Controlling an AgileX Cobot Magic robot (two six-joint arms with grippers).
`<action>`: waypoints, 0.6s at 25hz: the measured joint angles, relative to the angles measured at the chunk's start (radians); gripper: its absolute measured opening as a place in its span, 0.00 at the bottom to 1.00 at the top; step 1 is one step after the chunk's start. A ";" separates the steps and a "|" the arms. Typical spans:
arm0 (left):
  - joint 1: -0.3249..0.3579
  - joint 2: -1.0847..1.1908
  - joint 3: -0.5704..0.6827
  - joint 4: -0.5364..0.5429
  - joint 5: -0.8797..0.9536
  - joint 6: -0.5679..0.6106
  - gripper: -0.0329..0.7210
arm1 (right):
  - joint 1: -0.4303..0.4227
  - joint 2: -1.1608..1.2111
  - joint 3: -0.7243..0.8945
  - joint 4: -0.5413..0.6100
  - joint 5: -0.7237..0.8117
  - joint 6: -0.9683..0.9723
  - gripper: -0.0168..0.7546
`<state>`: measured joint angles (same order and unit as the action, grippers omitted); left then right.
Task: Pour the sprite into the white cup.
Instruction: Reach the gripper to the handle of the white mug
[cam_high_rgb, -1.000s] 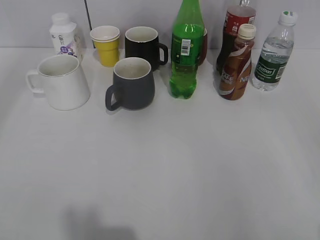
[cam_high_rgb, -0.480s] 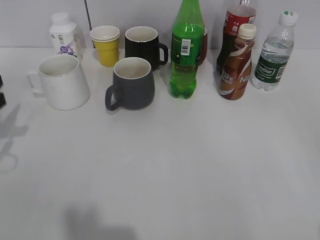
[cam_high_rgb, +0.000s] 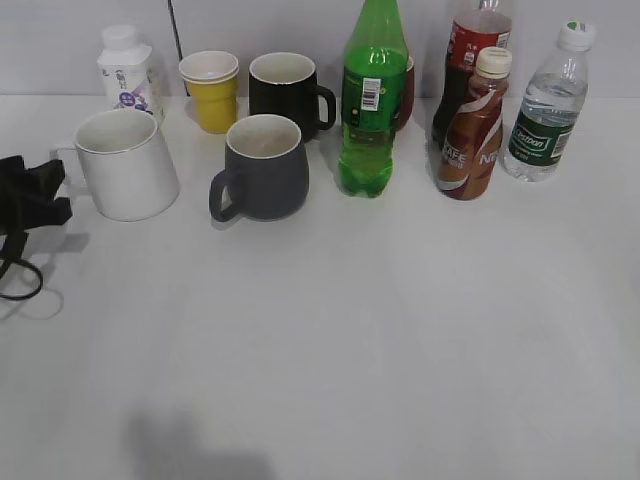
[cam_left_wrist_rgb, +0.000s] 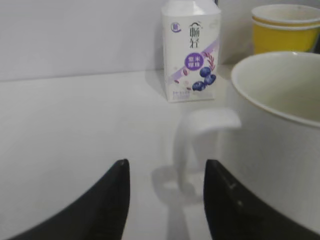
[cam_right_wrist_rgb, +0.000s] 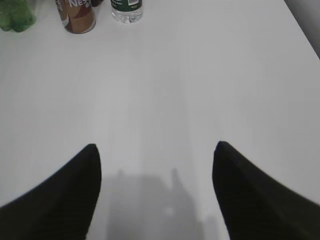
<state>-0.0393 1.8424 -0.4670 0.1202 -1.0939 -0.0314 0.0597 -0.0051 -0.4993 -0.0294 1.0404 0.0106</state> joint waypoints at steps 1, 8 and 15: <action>0.000 0.015 -0.019 0.001 0.001 0.000 0.54 | 0.000 0.000 0.000 0.000 0.000 0.000 0.70; 0.000 0.106 -0.148 0.024 0.050 0.000 0.49 | 0.000 0.000 0.000 0.000 0.000 0.000 0.70; 0.000 0.146 -0.252 0.094 0.112 0.000 0.10 | 0.000 0.000 0.000 0.021 0.000 0.000 0.70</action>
<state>-0.0393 1.9880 -0.7190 0.2145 -0.9817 -0.0314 0.0597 -0.0051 -0.4993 -0.0080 1.0404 0.0106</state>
